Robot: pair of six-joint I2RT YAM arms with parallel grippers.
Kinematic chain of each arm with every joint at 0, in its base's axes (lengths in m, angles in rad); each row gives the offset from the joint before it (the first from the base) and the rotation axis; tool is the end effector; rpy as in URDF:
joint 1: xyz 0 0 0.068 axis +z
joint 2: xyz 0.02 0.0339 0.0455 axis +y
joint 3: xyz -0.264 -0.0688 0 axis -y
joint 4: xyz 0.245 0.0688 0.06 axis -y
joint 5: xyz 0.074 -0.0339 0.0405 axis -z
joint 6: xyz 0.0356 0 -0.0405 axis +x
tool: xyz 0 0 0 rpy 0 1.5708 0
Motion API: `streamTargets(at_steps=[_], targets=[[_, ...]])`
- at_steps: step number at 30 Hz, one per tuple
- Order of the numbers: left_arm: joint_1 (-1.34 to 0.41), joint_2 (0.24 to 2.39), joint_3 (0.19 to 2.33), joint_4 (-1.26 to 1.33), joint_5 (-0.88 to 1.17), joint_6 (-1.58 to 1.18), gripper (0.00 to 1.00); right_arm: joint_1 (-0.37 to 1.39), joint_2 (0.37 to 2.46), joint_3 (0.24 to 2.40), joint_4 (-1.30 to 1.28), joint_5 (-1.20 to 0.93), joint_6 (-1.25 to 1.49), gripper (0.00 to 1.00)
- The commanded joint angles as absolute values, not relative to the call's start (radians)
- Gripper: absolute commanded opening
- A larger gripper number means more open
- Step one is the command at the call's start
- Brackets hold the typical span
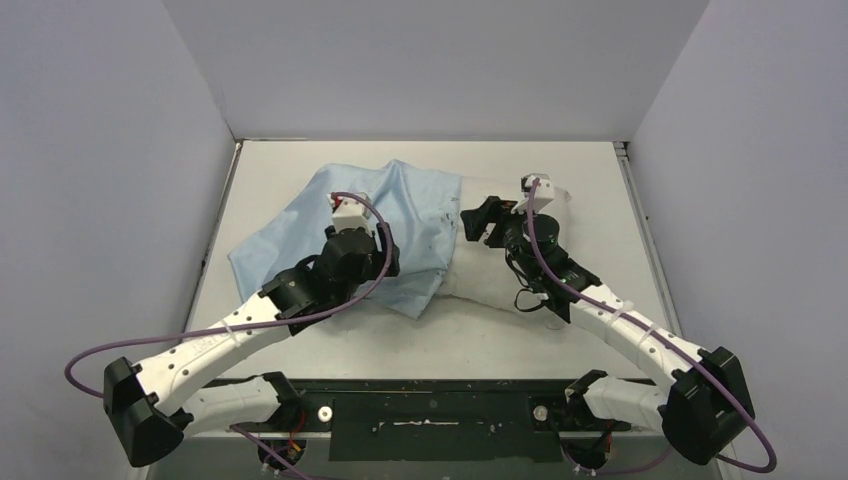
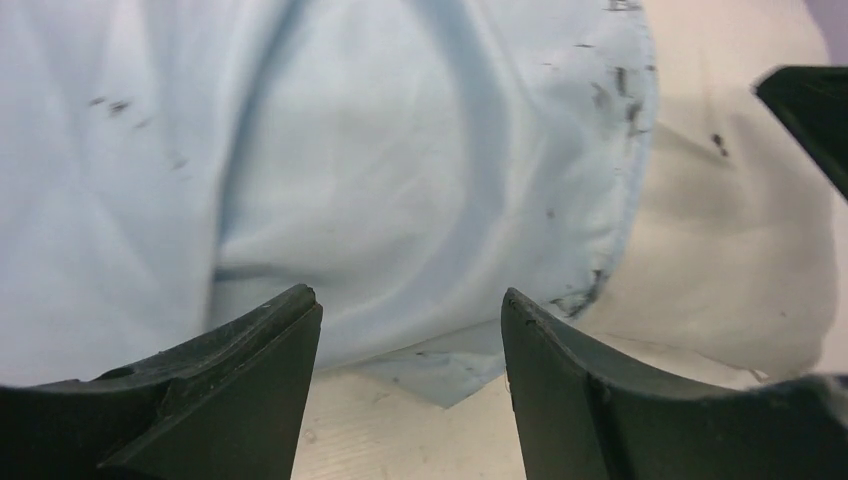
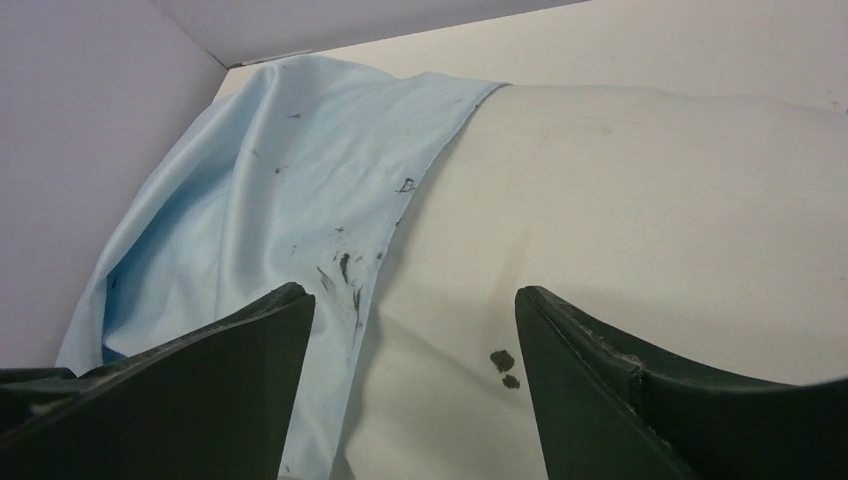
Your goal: Put the pillow into the pillowcase
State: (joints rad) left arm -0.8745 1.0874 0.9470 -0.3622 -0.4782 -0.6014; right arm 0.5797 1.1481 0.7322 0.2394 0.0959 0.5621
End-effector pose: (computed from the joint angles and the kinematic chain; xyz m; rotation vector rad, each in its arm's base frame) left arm 0.1670 -0.1743 0.3215 -0.0135 2.0405 -0.4394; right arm 0.2259 0.1438 0.2910 0.0567 1.8060 0.7441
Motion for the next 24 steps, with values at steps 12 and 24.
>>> streamTargets(at_steps=[12,24], targets=[[-0.792,0.985,0.797,-0.651,-0.761,-0.845,0.67,0.578,1.109,0.821,0.160,-0.035,0.473,0.84],[-0.701,0.929,0.806,-0.610,-0.933,-0.747,0.00,0.578,1.069,0.820,0.151,-0.055,0.478,0.84]])
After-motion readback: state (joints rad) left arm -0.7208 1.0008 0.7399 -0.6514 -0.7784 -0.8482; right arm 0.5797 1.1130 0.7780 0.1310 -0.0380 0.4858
